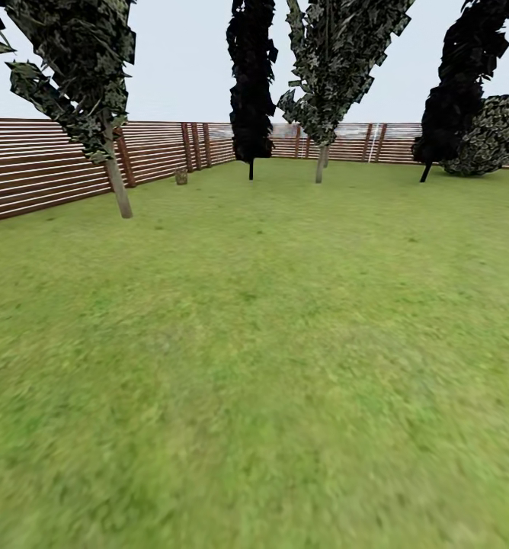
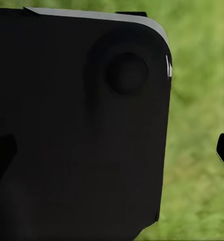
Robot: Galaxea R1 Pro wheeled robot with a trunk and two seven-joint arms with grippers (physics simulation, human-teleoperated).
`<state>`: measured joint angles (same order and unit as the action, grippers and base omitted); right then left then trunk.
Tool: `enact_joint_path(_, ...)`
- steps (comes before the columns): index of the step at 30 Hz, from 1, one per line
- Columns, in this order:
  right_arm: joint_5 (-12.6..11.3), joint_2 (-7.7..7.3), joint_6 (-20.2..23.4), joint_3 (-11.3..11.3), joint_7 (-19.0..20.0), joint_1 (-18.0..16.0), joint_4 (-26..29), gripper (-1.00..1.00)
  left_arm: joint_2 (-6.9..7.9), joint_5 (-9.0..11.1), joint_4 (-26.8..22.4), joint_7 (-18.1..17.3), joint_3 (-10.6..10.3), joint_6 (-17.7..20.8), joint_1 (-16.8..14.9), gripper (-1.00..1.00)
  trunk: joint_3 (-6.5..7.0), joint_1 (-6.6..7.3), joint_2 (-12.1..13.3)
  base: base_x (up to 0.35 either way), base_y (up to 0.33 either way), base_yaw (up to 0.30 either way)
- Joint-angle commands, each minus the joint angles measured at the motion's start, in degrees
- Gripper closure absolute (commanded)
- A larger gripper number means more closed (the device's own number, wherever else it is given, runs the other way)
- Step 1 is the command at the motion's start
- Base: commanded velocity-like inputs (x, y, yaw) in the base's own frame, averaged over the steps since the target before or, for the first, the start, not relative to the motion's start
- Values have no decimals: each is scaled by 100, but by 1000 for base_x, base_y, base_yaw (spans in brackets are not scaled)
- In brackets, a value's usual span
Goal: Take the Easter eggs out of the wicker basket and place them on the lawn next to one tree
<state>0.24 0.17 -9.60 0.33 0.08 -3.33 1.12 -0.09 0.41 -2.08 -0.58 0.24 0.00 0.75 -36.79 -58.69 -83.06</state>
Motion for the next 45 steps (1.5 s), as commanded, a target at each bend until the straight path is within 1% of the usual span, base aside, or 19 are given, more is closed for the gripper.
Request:
enact_joint_path(1,2,-4,-20,2,1,-2,-6,-100,0,4,-12,-5,2,0,4,-100,-4,-4,-2,341,0,0)
enact_joint_path(45,2,1,-22,2,1,-2,-7,-100,0,4,-12,-6,2,0,4,-100,-4,-4,-2,340,0,0)
